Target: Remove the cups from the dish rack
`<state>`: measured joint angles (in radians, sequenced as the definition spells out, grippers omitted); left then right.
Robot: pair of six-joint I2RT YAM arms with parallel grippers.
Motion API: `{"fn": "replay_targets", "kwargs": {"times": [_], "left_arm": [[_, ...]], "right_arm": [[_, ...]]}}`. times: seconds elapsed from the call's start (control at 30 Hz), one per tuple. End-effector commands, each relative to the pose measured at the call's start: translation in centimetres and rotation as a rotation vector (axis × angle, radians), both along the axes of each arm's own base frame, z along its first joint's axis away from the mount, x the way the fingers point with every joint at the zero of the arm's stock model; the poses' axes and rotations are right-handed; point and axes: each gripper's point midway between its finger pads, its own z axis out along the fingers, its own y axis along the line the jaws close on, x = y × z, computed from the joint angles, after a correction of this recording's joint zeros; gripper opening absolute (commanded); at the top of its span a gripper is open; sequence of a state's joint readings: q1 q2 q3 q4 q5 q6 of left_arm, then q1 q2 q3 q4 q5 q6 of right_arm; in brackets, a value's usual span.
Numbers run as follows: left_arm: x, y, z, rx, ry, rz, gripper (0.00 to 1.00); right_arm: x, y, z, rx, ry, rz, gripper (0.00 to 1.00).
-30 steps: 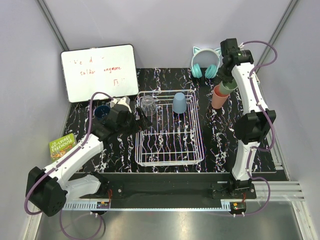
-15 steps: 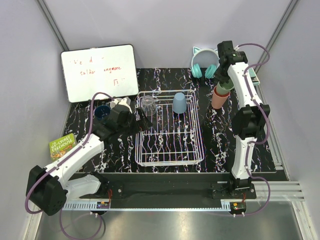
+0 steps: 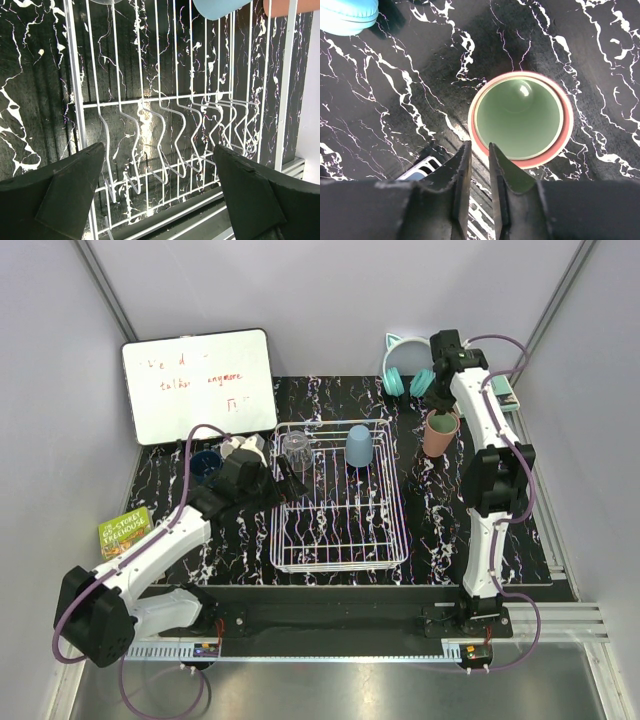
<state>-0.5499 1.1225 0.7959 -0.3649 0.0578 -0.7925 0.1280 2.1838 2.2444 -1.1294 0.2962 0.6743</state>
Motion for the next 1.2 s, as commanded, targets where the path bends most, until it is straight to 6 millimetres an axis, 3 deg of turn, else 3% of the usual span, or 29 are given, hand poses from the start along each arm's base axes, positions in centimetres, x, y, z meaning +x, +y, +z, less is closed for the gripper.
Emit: {"fn": "replay_targets", "kwargs": {"times": [0.0, 0.17, 0.2, 0.23, 0.27, 0.3, 0.33, 0.37, 0.4, 0.43, 0.47, 0.5, 0.53, 0.6, 0.63, 0.67, 0.7, 0.73, 0.8, 0.83, 0.87, 0.93, 1.17], "left_arm": [[0.2, -0.7, 1.0, -0.022, -0.031, -0.032, 0.99], [0.4, -0.6, 1.4, -0.013, -0.055, -0.04, 0.99], [0.7, -0.8, 2.1, -0.017, -0.077, -0.044, 0.99], [1.0, -0.8, 2.4, -0.005, -0.097, -0.053, 0.99], [1.3, -0.9, 2.8, -0.001, -0.111, -0.061, 0.99], [1.9, -1.2, 3.8, -0.005, -0.136, -0.067, 0.99], [2.3, -1.5, 4.3, 0.009, -0.16, -0.088, 0.99], [3.0, -2.0, 5.1, 0.012, -0.172, -0.101, 0.99], [3.4, -2.4, 5.4, 0.016, -0.178, -0.111, 0.99], [3.9, -2.6, 5.6, 0.027, -0.186, -0.124, 0.99], [4.7, -3.3, 6.0, 0.028, -0.191, -0.128, 0.99], [5.3, -3.6, 6.3, 0.032, -0.197, -0.13, 0.99], [5.9, -3.8, 6.2, 0.043, -0.2, -0.131, 0.99], [7.6, -4.9, 6.4, 0.049, -0.199, -0.134, 0.99], [8.2, -5.3, 6.4, 0.055, -0.205, -0.136, 0.99], [9.4, -5.9, 6.4, 0.064, -0.204, -0.134, 0.99], [10.0, -6.3, 6.3, 0.07, -0.209, -0.131, 0.99], [11.0, -6.6, 5.3, 0.098, -0.208, -0.128, 0.99], [12.2, -7.7, 6.3, 0.109, -0.232, -0.157, 0.99], [12.4, -8.0, 4.4, 0.155, -0.186, -0.192, 0.99], [12.9, -8.9, 5.4, 0.155, -0.209, -0.213, 0.99], [13.3, -9.9, 4.5, 0.197, -0.221, -0.256, 0.99], [16.3, -12.6, 3.9, 0.208, -0.298, -0.29, 0.99]], "right_arm": [[0.3, 0.1, 3.4, 0.017, -0.096, 0.025, 0.29], [-0.1, 1.1, 5.9, 0.062, -0.163, 0.078, 0.31], [0.5, 2.2, 7.2, 0.112, -0.224, 0.123, 0.31], [-0.5, 2.8, 8.4, 0.142, -0.262, 0.159, 0.32], [0.1, 4.7, 10.4, 0.211, -0.355, 0.256, 0.34], [-1.2, 5.6, 13.6, 0.253, -0.445, 0.314, 0.38], [-2.2, 6.5, 12.1, 0.292, -0.43, 0.354, 0.51], [-2.3, 8.0, 13.9, 0.351, -0.515, 0.425, 0.62], [-3.9, 8.1, 16.2, 0.359, -0.576, 0.452, 0.72], [-4.9, 8.5, 14.8, 0.368, -0.555, 0.466, 0.79], [-5.4, 8.8, 15.5, 0.371, -0.589, 0.485, 0.86], [-6.6, 8.9, 17.0, 0.367, -0.63, 0.498, 0.87], [-7.3, 9.1, 16.0, 0.368, -0.614, 0.497, 0.88], [-8.9, 9.8, 17.3, 0.346, -0.666, 0.51, 0.93], [-9.7, 9.9, 15.3, 0.352, -0.637, 0.496, 0.98], [-10.0, 10.4, 15.9, 0.353, -0.688, 0.497, 1.0], [-11.4, 10.2, 14.8, 0.363, -0.694, 0.484, 1.0], [-11.7, 10.2, 15.4, 0.388, -0.732, 0.459, 1.0], [-13.1, 10.5, 14.7, 0.414, -0.722, 0.475, 1.0], [-13.8, 10.6, 13.9, 0.413, -0.681, 0.491, 1.0], [-14.4, 10.9, 13.6, 0.419, -0.661, 0.522, 1.0], [-15.5, 11.3, 12.7, 0.409, -0.638, 0.557, 1.0], [-19.0, 11.1, 13.8, 0.404, -0.729, 0.579, 1.0]]}}
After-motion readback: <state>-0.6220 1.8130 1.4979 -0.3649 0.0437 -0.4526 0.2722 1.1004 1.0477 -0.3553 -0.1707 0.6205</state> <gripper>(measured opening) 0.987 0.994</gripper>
